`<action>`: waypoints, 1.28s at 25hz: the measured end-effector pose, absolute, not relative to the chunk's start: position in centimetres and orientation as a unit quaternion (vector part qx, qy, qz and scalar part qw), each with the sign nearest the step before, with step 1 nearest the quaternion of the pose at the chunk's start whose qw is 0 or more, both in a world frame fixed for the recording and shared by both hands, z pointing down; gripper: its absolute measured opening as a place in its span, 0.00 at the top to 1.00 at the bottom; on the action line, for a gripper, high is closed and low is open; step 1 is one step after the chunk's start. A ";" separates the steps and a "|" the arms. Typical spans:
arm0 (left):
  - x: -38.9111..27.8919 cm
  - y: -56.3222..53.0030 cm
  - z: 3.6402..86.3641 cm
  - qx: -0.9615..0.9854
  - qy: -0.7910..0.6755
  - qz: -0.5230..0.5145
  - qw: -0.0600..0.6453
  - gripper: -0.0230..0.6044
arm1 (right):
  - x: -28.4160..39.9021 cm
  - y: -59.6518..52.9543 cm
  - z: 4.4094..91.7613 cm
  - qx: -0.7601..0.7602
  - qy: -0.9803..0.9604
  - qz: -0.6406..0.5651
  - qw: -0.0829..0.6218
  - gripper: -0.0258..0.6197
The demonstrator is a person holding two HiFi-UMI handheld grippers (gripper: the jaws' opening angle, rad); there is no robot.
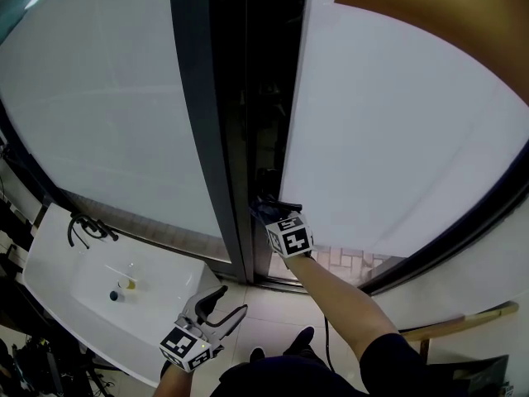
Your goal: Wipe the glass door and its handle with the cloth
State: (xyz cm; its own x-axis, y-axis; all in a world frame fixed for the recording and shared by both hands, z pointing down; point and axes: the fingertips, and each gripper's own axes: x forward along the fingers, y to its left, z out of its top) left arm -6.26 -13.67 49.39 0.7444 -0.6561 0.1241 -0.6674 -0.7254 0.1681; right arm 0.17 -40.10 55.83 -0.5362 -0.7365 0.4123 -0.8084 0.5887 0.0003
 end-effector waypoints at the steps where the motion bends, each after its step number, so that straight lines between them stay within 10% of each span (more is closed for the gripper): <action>1: -6.1 -13.7 49.4 0.929 -0.355 0.027 0.100 0.58 | 0.4 -40.1 56.0 0.445 -0.870 0.098 0.190 0.73; 15: -6.5 -13.3 49.6 0.926 -0.361 0.030 0.106 0.58 | 1.4 -39.0 55.4 0.442 -0.870 0.200 0.084 0.73; 32: -5.9 -13.2 49.3 0.926 -0.360 0.032 0.105 0.58 | 5.4 -38.5 62.0 0.472 -0.833 0.241 0.162 0.73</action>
State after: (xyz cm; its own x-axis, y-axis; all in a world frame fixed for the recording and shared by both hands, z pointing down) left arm -5.85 -13.24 49.30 0.7384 -0.6605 0.1359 -0.6741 -0.7184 0.1714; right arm 5.35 -38.50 61.96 -0.5030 -0.7075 0.4965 -0.8633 0.4390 -0.2490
